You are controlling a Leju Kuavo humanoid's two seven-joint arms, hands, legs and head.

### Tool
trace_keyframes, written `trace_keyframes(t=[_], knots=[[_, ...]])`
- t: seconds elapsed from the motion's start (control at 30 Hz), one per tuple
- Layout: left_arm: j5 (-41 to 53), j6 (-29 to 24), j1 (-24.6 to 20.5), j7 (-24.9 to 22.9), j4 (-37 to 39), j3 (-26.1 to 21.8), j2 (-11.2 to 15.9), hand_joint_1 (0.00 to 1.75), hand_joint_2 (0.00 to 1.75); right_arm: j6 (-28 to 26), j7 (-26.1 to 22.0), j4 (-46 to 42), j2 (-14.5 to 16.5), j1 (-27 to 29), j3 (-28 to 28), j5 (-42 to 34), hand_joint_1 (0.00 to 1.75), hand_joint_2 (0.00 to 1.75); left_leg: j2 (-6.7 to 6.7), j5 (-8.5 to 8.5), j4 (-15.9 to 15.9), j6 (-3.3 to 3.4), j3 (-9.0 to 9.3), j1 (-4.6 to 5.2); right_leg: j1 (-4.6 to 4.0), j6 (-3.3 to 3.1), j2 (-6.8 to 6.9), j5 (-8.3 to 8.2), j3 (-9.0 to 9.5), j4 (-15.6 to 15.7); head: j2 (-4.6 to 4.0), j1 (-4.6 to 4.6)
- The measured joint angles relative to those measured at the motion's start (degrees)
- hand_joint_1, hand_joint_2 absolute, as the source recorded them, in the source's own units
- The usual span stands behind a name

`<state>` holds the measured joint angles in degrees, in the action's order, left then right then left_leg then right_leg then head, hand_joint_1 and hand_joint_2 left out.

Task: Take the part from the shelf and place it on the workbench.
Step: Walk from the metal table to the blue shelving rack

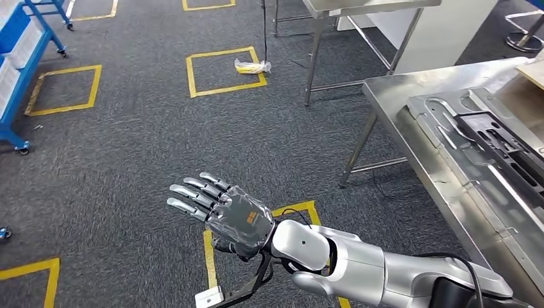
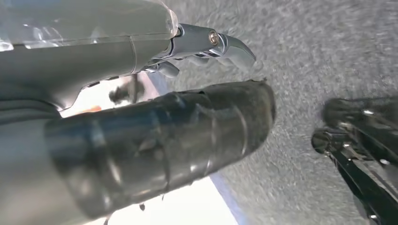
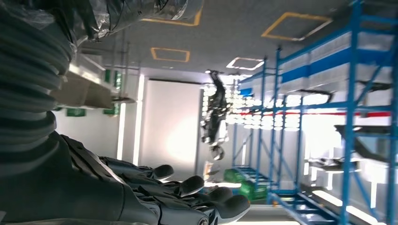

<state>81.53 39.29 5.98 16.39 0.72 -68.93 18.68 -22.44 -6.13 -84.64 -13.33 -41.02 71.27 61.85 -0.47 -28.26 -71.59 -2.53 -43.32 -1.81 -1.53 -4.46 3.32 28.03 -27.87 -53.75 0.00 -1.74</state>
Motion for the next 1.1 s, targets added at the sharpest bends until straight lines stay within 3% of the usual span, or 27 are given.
trace_keyframes(t=[0.03,0.1,0.13,0.17,0.2,0.27,0.33,0.4,0.47,0.5,0.53,0.57,0.63,0.7,0.77,0.8,0.83,0.9,0.97,1.0,1.03,1.1], knots=[[-0.13,0.00,0.06,-0.09,0.00,-0.04,-0.04,0.00,0.00,0.01,-0.03,0.17,-0.10,0.06,0.15,-0.10,0.00,1.75,0.45,1.12,0.96,-0.67,1.38,-0.59,0.27,0.36,0.86,-0.02,-0.56,-0.48,0.00,0.00],[-0.36,-0.04,0.06,-0.26,0.01,-0.22,-0.13,0.00,0.00,0.02,-0.08,0.36,-0.30,0.05,0.31,-0.30,0.00,1.75,2.43,2.67,8.02,-2.09,6.82,-1.29,0.83,1.40,2.41,0.43,-1.67,-1.91,0.00,0.05],[-0.47,-0.07,0.04,-0.33,0.02,-0.31,-0.16,0.00,0.00,0.06,-0.11,0.40,-0.41,-0.01,0.37,-0.43,0.00,1.75,3.20,2.95,10.97,-2.18,8.82,-1.17,0.98,1.99,3.13,0.75,-2.11,-2.69,0.00,0.00],[-0.56,-0.07,0.03,-0.38,0.04,-0.37,-0.24,0.00,0.00,0.10,-0.17,0.41,-0.51,-0.06,0.43,-0.55,0.00,1.75,3.74,2.78,12.90,-2.01,10.01,-1.00,0.99,2.50,3.74,1.07,-2.42,-3.43,0.00,-0.01],[-0.61,-0.08,0.01,-0.44,0.06,-0.40,-0.31,0.00,0.00,0.14,-0.26,0.42,-0.59,-0.10,0.49,-0.67,0.00,1.75,3.59,2.36,13.21,-1.45,10.03,-0.65,0.96,2.86,4.22,1.27,-2.67,-3.95,0.00,-0.04],[-0.63,-0.09,0.25,-0.56,0.09,-0.40,-0.27,0.00,0.00,0.21,-0.42,0.43,-0.67,-0.12,0.69,-0.87,0.00,1.75,2.40,2.15,13.01,-0.09,9.43,-0.61,1.13,3.47,4.60,1.70,-2.69,-4.80,0.00,-0.10],[-0.61,-0.10,0.47,-0.67,0.09,-0.42,-0.14,0.00,0.00,0.24,-0.45,0.45,-0.70,-0.12,0.85,-0.97,0.00,1.75,1.35,2.11,13.02,1.04,9.19,-0.53,1.65,3.93,1.80,3.56,-3.65,-7.17,0.00,-0.14],[-0.61,-0.10,0.38,-0.69,0.09,-0.43,0.01,0.00,0.00,0.25,-0.46,0.46,-0.83,-0.04,0.95,-0.99,0.00,1.75,0.29,2.28,13.06,1.80,8.97,-0.31,1.92,3.94,-1.94,7.26,-6.78,-13.83,0.00,-0.14],[-0.63,-0.10,0.19,-0.69,0.09,-0.43,0.04,0.00,0.00,0.28,-0.47,0.55,-1.02,0.17,1.12,-0.99,0.00,1.75,-1.10,2.42,13.06,2.17,8.73,0.11,1.76,3.64,-3.06,9.65,-10.48,-20.96,0.00,-0.13],[-0.63,-0.10,0.17,-0.69,0.09,-0.43,0.02,0.00,0.00,0.31,-0.48,0.58,-1.08,0.24,1.21,-1.01,0.00,1.75,-1.91,2.46,13.05,2.27,8.69,0.33,1.63,3.35,-3.23,9.16,-11.26,-22.00,0.00,-0.13],[-0.64,-0.10,0.17,-0.70,0.09,-0.43,0.01,0.00,0.00,0.38,-0.49,0.62,-1.11,0.27,1.27,-1.05,0.00,1.75,-2.74,2.49,13.04,2.32,8.74,0.52,1.48,2.99,-3.46,7.53,-10.96,-20.78,0.00,-0.12],[-0.64,-0.10,0.15,-0.72,0.09,-0.43,0.01,0.00,0.00,0.49,-0.50,0.61,-1.13,0.24,1.31,-1.13,0.00,1.75,-3.60,2.49,13.03,2.33,8.86,0.64,1.35,2.55,-4.07,5.00,-9.71,-17.49,0.00,-0.12],[-0.68,-0.09,-0.02,-0.80,0.09,-0.43,-0.01,0.00,0.00,0.76,-0.53,0.60,-1.18,0.17,1.34,-1.33,0.00,1.75,-5.16,2.55,13.02,2.25,8.88,0.66,1.20,1.85,-6.89,0.91,-6.87,-10.28,0.00,-0.12],[-0.77,-0.08,-0.20,-0.90,0.09,-0.43,-0.03,0.00,0.00,0.98,-0.55,0.58,-1.28,0.14,1.42,-1.55,0.00,1.75,-6.58,2.87,13.10,1.88,8.35,0.35,1.08,1.63,-8.61,-0.29,-5.85,-7.29,0.00,-0.13],[-0.90,-0.07,-0.08,-1.02,0.09,-0.43,-0.03,0.00,0.00,1.07,-0.56,0.56,-1.32,0.08,1.49,-1.76,0.00,1.75,-7.75,3.32,13.45,1.24,7.88,0.08,1.05,1.60,-7.30,-0.38,-5.47,-6.12,0.00,-0.11],[-0.98,-0.07,0.05,-1.09,0.10,-0.43,-0.03,0.00,0.00,1.07,-0.56,0.57,-1.30,0.08,1.52,-1.84,0.00,1.75,-7.11,3.18,13.35,1.03,7.64,0.15,1.10,1.50,-6.42,-0.47,-5.03,-5.22,0.00,-0.09],[-1.06,-0.06,0.08,-1.17,0.10,-0.43,0.01,0.00,0.00,1.05,-0.56,0.58,-1.29,0.08,1.56,-1.86,0.00,1.75,-5.64,2.55,12.51,0.85,7.17,0.34,1.20,1.35,-5.53,-0.61,-4.56,-4.29,0.00,-0.07],[-1.22,-0.06,-0.19,-1.28,0.09,-0.43,0.09,0.00,0.00,1.04,-0.57,0.66,-1.30,0.23,1.72,-1.87,0.00,1.75,-1.77,-0.43,7.38,0.58,4.76,0.63,1.14,1.08,-3.79,-0.87,-4.08,-3.36,0.00,-0.05],[-1.31,-0.06,-0.49,-1.32,0.09,-0.43,0.09,0.00,0.00,1.04,-0.58,0.79,-1.32,0.48,1.97,-1.87,0.00,1.75,-0.16,-3.27,0.51,0.21,1.72,0.57,0.93,0.92,-2.04,-0.81,-4.16,-3.40,0.00,-0.05],[-1.34,-0.05,-0.52,-1.34,0.09,-0.43,0.06,0.00,0.00,1.04,-0.58,0.87,-1.33,0.58,2.10,-1.87,0.00,1.75,0.07,-3.49,-1.10,0.09,1.11,0.53,0.84,0.88,-1.18,-0.71,-4.20,-3.50,0.00,-0.05],[-1.40,-0.05,-0.44,-1.40,0.09,-0.44,0.04,0.00,0.00,1.04,-0.58,0.94,-1.33,0.64,2.21,-1.88,0.00,1.75,0.22,-2.64,-0.47,0.06,1.64,0.52,0.77,0.86,-0.38,-0.59,-4.19,-3.61,0.00,-0.05],[-1.61,-0.05,-0.29,-1.56,0.09,-0.49,0.11,0.00,0.00,1.03,-0.58,1.01,-1.33,0.61,2.31,-1.94,0.00,1.75,1.47,0.71,6.68,0.36,5.69,0.73,0.68,0.95,1.06,-0.28,-4.06,-3.80,0.00,-0.05]])
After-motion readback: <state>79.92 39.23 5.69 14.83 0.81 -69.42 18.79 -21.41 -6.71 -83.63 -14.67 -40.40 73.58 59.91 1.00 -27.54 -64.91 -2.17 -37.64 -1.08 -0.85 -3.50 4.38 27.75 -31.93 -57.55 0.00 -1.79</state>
